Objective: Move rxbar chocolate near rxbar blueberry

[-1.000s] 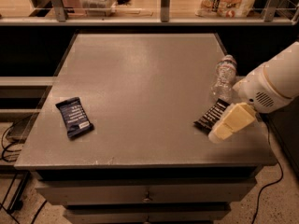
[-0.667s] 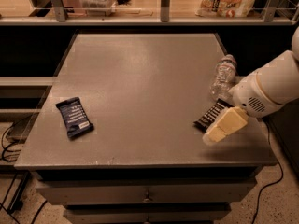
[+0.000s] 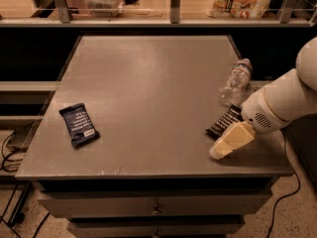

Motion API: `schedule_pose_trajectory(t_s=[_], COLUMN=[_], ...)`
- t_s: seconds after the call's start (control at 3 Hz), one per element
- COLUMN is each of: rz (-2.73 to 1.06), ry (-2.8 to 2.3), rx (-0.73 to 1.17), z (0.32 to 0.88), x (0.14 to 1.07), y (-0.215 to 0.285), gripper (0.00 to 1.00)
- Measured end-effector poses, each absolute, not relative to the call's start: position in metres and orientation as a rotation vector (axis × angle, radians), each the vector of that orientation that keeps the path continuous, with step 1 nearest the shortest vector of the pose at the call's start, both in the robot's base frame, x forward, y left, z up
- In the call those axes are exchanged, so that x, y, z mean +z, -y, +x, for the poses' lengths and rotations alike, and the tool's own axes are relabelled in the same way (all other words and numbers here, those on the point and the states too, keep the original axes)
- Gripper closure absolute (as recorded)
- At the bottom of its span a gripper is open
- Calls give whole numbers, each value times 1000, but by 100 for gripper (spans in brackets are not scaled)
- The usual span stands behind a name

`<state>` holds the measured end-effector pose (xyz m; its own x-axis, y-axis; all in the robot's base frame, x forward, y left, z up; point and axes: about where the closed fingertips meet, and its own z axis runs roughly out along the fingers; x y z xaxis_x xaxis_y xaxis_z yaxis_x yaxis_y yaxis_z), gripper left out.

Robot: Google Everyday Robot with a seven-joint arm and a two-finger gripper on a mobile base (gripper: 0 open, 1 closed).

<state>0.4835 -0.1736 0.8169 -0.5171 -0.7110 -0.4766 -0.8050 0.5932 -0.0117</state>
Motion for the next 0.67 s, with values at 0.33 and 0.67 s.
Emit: schedule_pose_trajectory(t_s=[0.33,0.67], rz=[-1180,-1173], ry=[-2409,-2411], rx=[281,254], z=[484,486], x=[813,825], y=[176,172], gripper=[16,39])
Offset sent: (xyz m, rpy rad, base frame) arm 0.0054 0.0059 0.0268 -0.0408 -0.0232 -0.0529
